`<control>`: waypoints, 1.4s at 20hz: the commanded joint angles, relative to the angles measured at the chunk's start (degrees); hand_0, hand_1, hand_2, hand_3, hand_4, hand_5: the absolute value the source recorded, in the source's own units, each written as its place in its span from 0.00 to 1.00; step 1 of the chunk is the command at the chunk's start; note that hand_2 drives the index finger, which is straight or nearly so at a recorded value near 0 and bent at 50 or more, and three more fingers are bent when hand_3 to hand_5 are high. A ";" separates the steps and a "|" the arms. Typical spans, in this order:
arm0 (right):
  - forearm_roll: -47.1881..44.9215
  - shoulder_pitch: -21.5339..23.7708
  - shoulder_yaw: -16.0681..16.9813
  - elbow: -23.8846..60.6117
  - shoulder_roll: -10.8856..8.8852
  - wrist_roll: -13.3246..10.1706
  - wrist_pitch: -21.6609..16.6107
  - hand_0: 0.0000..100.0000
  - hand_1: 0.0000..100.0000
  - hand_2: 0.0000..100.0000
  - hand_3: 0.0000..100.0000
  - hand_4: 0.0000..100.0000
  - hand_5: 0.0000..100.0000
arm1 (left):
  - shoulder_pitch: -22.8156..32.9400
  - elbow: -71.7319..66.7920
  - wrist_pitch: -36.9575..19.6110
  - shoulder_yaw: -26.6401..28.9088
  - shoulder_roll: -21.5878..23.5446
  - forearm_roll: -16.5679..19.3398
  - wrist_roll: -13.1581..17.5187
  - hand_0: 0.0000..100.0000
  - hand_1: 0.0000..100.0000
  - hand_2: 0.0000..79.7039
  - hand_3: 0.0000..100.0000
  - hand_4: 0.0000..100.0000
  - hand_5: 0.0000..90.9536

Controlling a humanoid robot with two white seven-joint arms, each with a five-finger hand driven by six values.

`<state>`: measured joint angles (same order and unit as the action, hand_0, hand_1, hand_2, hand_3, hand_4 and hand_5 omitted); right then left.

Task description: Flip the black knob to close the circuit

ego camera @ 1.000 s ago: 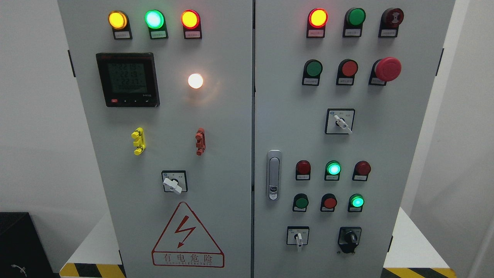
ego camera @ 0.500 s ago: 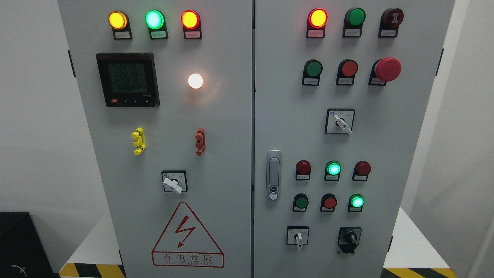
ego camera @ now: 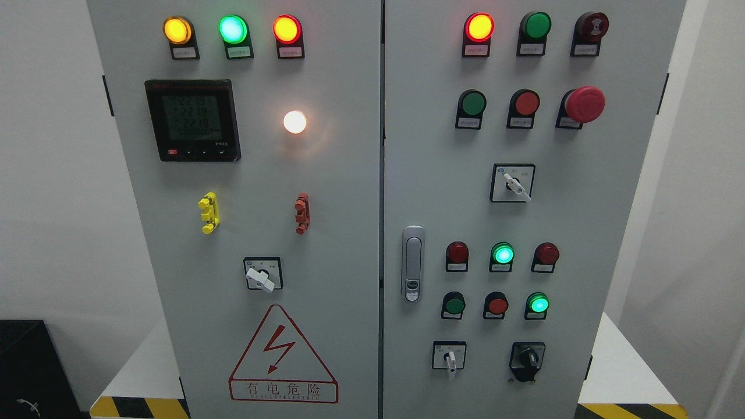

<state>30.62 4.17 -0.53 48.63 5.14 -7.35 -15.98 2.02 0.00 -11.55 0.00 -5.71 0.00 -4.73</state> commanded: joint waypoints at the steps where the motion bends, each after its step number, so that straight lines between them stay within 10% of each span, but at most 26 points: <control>1: 7.16 1.54 4.83 22.36 0.48 2.42 1.29 0.10 0.26 0.81 0.97 0.75 0.79 | 0.00 -1.23 0.04 -1.14 0.00 1.23 -0.01 0.12 0.56 0.00 0.00 0.00 0.00; 13: 16.31 2.51 6.42 41.19 2.07 7.26 4.82 0.00 0.23 0.82 1.00 0.78 0.82 | 0.00 -1.23 -0.05 -1.14 0.00 1.23 -0.01 0.12 0.56 0.00 0.00 0.00 0.00; 28: 22.02 -2.58 6.94 47.26 1.98 7.17 4.81 0.00 0.25 0.75 0.93 0.78 0.84 | 0.00 -1.23 0.04 -1.14 0.00 1.23 -0.10 0.12 0.56 0.00 0.00 0.00 0.00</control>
<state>50.70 3.18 5.52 89.26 6.95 -0.29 -11.67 2.02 0.00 -11.56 0.00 -5.71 0.00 -4.79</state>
